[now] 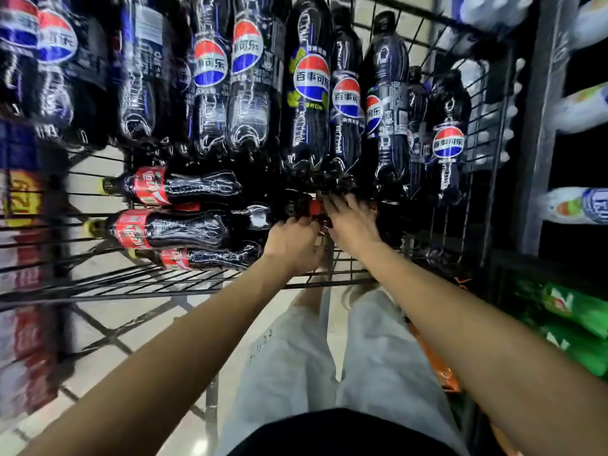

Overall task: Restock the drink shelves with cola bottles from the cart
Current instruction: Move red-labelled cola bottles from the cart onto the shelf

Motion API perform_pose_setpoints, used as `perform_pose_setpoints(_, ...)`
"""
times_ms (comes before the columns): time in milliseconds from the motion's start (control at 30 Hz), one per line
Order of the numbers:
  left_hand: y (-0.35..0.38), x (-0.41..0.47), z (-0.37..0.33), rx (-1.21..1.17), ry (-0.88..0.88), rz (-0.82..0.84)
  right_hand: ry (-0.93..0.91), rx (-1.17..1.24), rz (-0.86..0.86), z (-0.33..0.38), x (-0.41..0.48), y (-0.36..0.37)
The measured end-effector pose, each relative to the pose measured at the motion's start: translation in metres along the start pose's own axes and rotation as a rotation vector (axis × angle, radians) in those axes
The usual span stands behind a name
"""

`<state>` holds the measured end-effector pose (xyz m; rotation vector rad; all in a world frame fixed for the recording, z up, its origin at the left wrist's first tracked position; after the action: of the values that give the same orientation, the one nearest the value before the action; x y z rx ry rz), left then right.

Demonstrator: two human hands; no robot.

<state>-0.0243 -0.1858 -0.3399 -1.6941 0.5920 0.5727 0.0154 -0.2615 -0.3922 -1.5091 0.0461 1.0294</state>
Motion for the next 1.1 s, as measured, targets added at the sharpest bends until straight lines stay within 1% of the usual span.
perform_pose_setpoints(133, -0.002, 0.001, 0.002, 0.002, -0.011, -0.009, -0.018, -0.12, 0.019, 0.002, 0.006, 0.002)
perform_pose_setpoints(233, -0.001, 0.001, 0.002, -0.001, -0.021, 0.0, -0.037, -0.216, -0.022, 0.009, 0.007, -0.003)
perform_pose_setpoints(333, -0.001, 0.001, 0.002, -0.013, -0.025, -0.008, -0.031, -0.215, -0.034, 0.012, 0.007, -0.007)
perform_pose_setpoints(467, 0.0, 0.0, 0.002, -0.011, -0.014, -0.001, 0.002, -0.117, -0.05, 0.004, -0.003, -0.013)
perform_pose_setpoints(633, 0.002, 0.002, 0.0, 0.009, -0.001, 0.033, 0.005, -0.045, -0.099, -0.012, -0.036, -0.029)
perform_pose_setpoints(767, 0.009, 0.015, -0.009, 0.009, 0.022, 0.08, 0.079, 0.024, -0.15, -0.029, -0.06, -0.037)
perform_pose_setpoints(900, 0.019, 0.041, -0.02, 0.019, 0.061, 0.132, 0.196, 0.209, -0.197, -0.05, -0.078, -0.035)
perform_pose_setpoints(1000, 0.029, 0.06, -0.028, 0.046, 0.092, 0.164, 0.233, 0.309, -0.222, -0.059, -0.086, -0.033)
perform_pose_setpoints(1100, 0.047, 0.078, -0.032, 0.082, 0.096, 0.228, 0.276, 0.413, -0.326, -0.074, -0.096, -0.035)
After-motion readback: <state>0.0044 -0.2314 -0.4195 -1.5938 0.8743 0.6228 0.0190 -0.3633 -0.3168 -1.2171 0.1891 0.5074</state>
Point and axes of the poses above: each hand's wrist, its own x-axis towards the middle knuckle, its own y-axis out of the palm, z = x × y, the point moved 8 cm from there along x, towards the middle knuckle, and after that the axes turned 4 degrees about -x, right-handed, at the moved point
